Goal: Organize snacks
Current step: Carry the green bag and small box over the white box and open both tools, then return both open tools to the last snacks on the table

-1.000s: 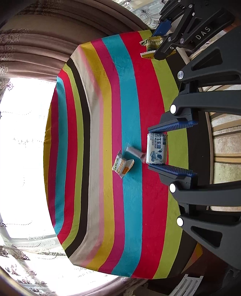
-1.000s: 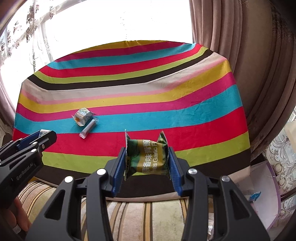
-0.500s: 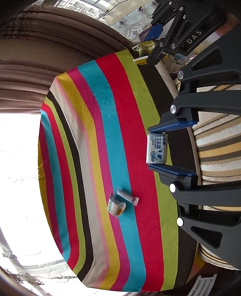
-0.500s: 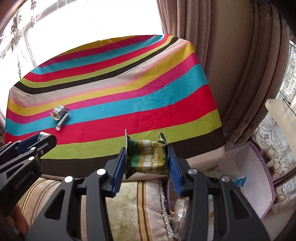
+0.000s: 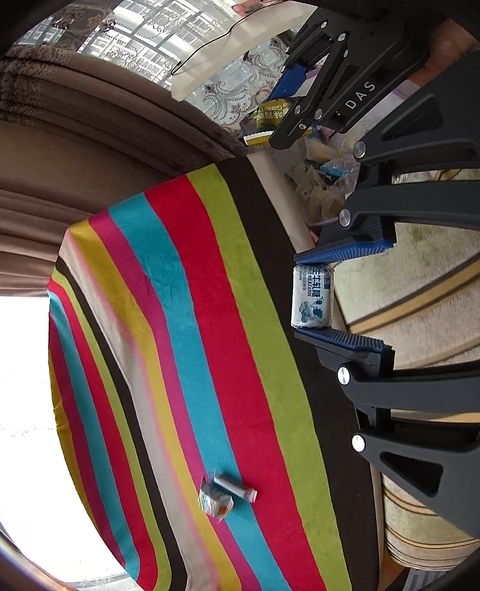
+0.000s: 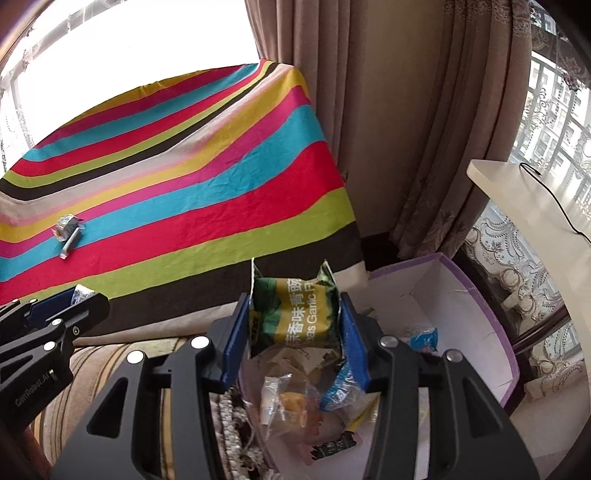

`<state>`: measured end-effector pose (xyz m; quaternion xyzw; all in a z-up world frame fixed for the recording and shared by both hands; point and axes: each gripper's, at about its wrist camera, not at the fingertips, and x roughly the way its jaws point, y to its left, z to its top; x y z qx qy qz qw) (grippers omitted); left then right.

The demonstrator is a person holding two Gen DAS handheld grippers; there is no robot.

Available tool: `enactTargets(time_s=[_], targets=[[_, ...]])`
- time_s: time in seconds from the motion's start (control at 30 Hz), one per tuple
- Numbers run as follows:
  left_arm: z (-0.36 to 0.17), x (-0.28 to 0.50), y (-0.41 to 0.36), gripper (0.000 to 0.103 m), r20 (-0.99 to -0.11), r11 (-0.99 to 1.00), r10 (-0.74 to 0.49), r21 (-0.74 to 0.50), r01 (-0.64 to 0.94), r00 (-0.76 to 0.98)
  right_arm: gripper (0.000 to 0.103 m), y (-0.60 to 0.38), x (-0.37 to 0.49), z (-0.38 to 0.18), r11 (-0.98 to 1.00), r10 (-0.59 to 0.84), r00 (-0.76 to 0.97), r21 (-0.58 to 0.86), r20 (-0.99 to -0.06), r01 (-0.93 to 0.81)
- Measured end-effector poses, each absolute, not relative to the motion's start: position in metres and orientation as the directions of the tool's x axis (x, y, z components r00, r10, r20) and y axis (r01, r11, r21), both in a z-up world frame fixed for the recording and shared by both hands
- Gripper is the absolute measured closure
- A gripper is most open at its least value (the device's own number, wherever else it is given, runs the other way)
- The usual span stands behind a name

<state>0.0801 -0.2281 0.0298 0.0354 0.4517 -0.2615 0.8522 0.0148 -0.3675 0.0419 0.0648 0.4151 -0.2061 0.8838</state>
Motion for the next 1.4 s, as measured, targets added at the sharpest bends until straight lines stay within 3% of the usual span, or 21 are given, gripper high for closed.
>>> enactTargets(time_s=[0.1, 0.27, 0.33, 0.4, 0.63, 0.77, 0.97, 1.17, 1.4], targets=[[0.027, 0.073, -0.248, 0.071, -0.794, 0.834, -0.443, -0.196, 0.515, 0.416, 0.051, -0.384, 0.004, 0.04, 0.891, -0.331, 0.556, -0.06, -0.762, 0.449], [0.022, 0.064, -0.275, 0.069, -0.797, 0.786, -0.494, -0.238, 0.571, 0.348, 0.03, -0.408, -0.013, 0.043, 0.856, -0.386, 0.538, -0.075, -0.749, 0.511], [0.02, 0.06, -0.285, 0.058, -0.8, 0.767, -0.508, -0.252, 0.59, 0.318, 0.026, -0.414, -0.017, 0.044, 0.847, -0.401, 0.532, -0.08, -0.746, 0.525], [0.021, 0.057, -0.291, 0.043, -0.797, 0.759, -0.513, -0.248, 0.602, 0.319, 0.026, -0.42, -0.02, 0.045, 0.84, -0.409, 0.529, -0.08, -0.744, 0.537], [0.05, 0.046, -0.292, 0.042, -0.739, 0.763, -0.532, -0.207, 0.612, 0.414, 0.026, -0.43, -0.022, 0.048, 0.832, -0.414, 0.535, -0.068, -0.736, 0.551], [0.081, 0.037, -0.281, 0.027, -0.643, 0.767, -0.569, -0.192, 0.612, 0.512, 0.026, -0.426, -0.021, 0.055, 0.833, -0.423, 0.546, -0.072, -0.723, 0.549], [0.097, 0.034, -0.271, 0.023, -0.583, 0.758, -0.6, -0.195, 0.623, 0.548, 0.025, -0.426, -0.024, 0.065, 0.828, -0.434, 0.568, -0.061, -0.7, 0.557], [0.071, 0.058, -0.252, 0.02, -0.666, 0.809, -0.527, -0.203, 0.552, 0.527, 0.025, -0.419, -0.017, 0.05, 0.852, -0.371, 0.565, -0.028, -0.737, 0.523], [0.035, 0.103, -0.165, 0.023, -0.752, 0.926, -0.362, -0.222, 0.306, 0.55, 0.024, -0.374, 0.011, 0.039, 0.909, -0.254, 0.583, 0.015, -0.772, 0.417]])
